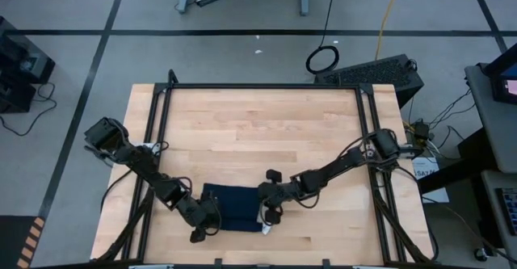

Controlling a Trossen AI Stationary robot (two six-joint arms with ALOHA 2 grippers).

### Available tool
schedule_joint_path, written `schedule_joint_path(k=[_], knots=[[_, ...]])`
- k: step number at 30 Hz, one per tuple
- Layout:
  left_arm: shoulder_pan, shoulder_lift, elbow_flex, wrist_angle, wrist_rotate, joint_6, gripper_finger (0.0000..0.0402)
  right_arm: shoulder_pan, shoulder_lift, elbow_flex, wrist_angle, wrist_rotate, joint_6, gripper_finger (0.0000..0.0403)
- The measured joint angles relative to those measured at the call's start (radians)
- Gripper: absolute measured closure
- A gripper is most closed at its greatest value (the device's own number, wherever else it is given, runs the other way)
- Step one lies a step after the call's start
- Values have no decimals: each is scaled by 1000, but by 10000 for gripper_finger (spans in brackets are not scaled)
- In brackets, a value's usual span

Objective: Roll towel
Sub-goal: Roll the dark blue towel

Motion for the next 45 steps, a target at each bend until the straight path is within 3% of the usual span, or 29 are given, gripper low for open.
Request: schedule_joint_path(k=[4, 9, 18, 22, 26, 29, 32, 41, 45], knots=[[36, 0, 0, -30, 22, 28, 389, 36, -74, 3, -44, 7, -37, 350], [78, -1, 0, 7, 82, 19, 389, 144, -65, 1, 20, 57, -171, 323], [118, -48, 0, 18, 134, -5, 389, 297, 63, 3, 303, 433, -321, 214], [131, -51, 0, 3, 145, -11, 389, 280, 126, 2, 383, 429, -300, 161], [134, -51, 0, -31, 145, -32, 389, 248, 168, 3, 444, 427, -261, 142], [134, -51, 0, -34, 144, -33, 389, 225, 188, 3, 433, 393, -224, 153], [134, -51, 0, -35, 143, -33, 389, 203, 188, 3, 437, 324, -190, 189], [126, -51, 0, -40, 100, -32, 375, 152, 187, 3, 425, 192, -29, 377], [109, -53, 0, -33, 107, -35, 334, 139, 186, 4, 426, 130, 53, 379]])
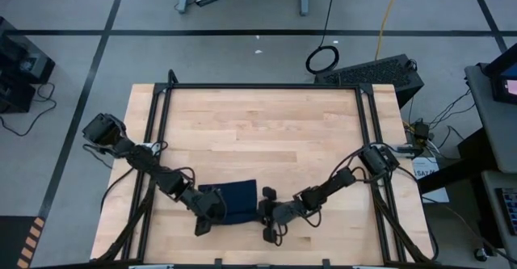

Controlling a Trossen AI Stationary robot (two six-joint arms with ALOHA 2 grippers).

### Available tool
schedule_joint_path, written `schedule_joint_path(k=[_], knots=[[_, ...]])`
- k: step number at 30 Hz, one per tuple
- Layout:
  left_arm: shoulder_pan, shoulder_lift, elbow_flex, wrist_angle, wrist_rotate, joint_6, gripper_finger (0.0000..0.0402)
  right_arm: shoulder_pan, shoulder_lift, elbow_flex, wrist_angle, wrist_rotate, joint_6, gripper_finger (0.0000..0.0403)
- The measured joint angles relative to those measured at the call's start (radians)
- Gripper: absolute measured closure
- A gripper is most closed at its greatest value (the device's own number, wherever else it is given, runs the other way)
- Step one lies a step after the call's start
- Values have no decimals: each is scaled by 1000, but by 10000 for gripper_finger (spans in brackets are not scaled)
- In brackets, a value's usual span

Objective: Roll towel
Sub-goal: Roll the dark blue towel

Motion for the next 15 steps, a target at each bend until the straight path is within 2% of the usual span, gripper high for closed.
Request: schedule_joint_path(k=[3, 7, 10, 15], knots=[[-16, -28, 0, -25, 6, -49, 287, -5, 0, 1, 0, -54, 64, 373], [-61, -96, 1, -107, -16, -98, 225, -7, -2, 1, -4, -114, 113, 388], [-131, -140, 1, -123, -174, -99, 198, -9, -10, 2, -19, -141, 158, 392], [-264, -136, 1, -122, -479, -97, 190, -28, -14, 4, -24, -174, 289, 383]])
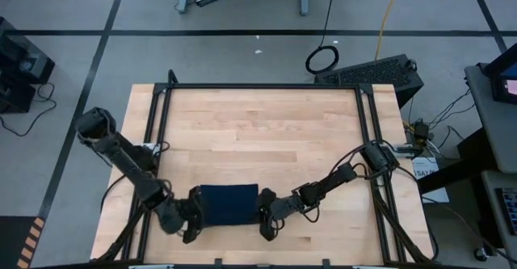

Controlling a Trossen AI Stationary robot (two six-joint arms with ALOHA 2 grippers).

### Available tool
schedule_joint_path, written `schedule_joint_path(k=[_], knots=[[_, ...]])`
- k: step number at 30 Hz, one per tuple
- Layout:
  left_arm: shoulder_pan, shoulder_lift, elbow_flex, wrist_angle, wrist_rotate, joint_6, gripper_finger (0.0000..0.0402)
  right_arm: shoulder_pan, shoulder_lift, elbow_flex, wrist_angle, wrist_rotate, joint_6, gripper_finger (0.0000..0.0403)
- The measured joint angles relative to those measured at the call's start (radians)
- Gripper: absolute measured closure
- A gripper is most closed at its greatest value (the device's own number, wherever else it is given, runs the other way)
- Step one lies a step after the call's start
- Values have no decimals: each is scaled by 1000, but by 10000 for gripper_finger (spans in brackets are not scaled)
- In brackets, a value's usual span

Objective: Roll towel
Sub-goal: Roll the dark blue towel

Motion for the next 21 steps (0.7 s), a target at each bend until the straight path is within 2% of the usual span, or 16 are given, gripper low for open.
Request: schedule_joint_path(k=[3, 9, 18, 21], knots=[[-71, 40, 0, -1, -124, -5, 189, -12, 0, 0, -10, -21, 44, 383], [-150, 155, 0, 18, -255, -6, 189, -18, 2, 0, -29, -28, 86, 384], [-157, 251, 0, 27, -273, -3, 190, -15, 2, -1, -33, -24, 105, 384], [-157, 252, 0, 39, -272, -26, 208, -14, 3, -2, -35, -27, 85, 380]])
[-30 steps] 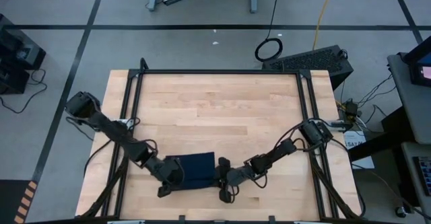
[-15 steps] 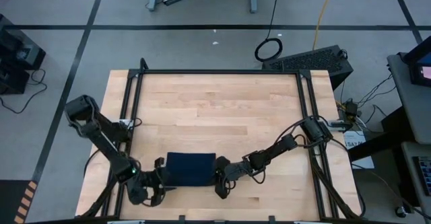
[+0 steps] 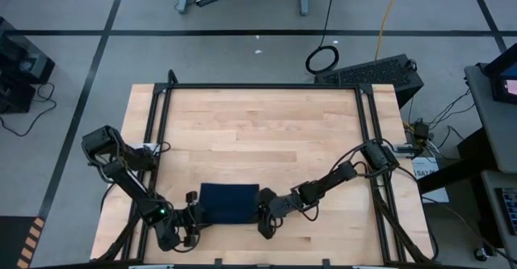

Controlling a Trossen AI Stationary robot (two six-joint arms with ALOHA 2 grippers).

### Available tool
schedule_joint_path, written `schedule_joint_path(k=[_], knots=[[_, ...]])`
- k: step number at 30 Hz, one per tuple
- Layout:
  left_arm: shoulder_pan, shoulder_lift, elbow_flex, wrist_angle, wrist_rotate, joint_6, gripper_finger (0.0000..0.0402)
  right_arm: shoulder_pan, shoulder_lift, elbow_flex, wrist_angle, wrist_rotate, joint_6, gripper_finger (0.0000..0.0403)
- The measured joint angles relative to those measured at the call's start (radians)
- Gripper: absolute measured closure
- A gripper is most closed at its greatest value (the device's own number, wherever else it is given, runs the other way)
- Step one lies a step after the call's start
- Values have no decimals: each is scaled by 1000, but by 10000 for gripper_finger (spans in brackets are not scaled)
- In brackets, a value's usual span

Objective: Roll towel
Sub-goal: Roll the dark blue towel

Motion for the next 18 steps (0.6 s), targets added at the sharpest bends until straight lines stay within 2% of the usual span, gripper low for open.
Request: schedule_joint_path(k=[4, 7, 8, 12, 15, 18], knots=[[10, -8, 0, 6, 12, -31, 291, 7, 1, -2, -2, -3, -48, 364], [30, -8, 0, 7, 70, -37, 373, 15, 2, -3, 2, 0, -86, 345], [42, -8, 0, 8, 94, -47, 383, 18, -3, -3, 1, 1, -97, 339], [99, -23, 1, 16, 238, -106, 381, 27, -31, -5, -42, -15, -192, 307], [141, -40, 1, 65, 345, -112, 383, 43, -88, -9, -144, -16, -318, 279], [175, -71, 1, 117, 429, -113, 385, 67, -156, -10, -282, 59, -440, 246]])
